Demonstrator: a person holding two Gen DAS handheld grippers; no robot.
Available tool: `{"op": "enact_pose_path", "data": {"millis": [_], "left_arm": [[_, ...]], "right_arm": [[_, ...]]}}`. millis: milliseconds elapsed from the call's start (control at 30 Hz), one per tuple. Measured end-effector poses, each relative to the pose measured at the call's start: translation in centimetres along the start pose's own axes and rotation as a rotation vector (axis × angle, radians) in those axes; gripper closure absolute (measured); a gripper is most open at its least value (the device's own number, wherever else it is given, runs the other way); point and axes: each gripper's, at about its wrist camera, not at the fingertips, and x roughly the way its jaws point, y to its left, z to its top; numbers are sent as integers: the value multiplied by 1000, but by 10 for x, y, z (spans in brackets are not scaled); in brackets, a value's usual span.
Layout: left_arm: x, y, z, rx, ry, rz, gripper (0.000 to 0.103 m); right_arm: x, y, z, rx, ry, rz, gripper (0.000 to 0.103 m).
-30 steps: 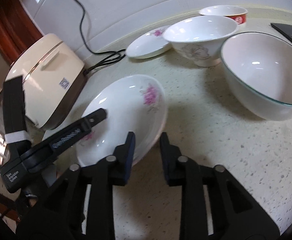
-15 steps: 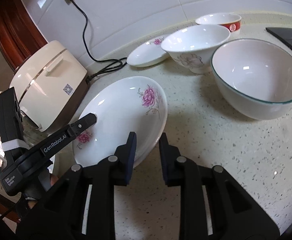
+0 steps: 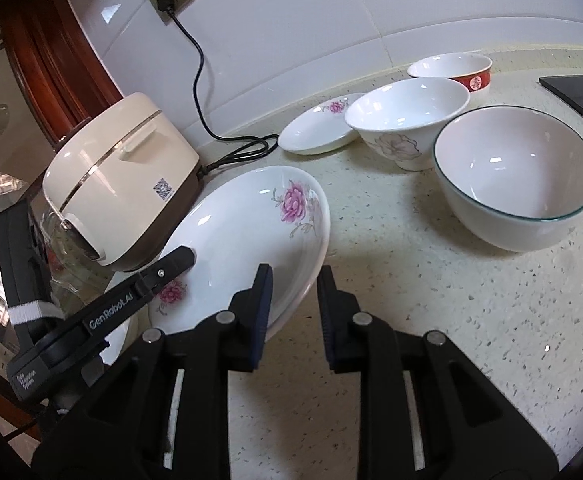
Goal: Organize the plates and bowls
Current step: 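Lift the second plate and carry it over the first plate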
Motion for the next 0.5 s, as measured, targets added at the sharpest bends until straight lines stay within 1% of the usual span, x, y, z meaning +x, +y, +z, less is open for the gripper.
{"op": "enact_pose_path", "data": {"millis": [133,500], "left_arm": [[-13,7,-5,-20,-22,-4,86],[-41,15,-11,-21,-53,-6,86]], "right_arm": [[-3,4,-1,-15,-4,23,77],[-10,13,-7,-51,-17,85,77]]}}
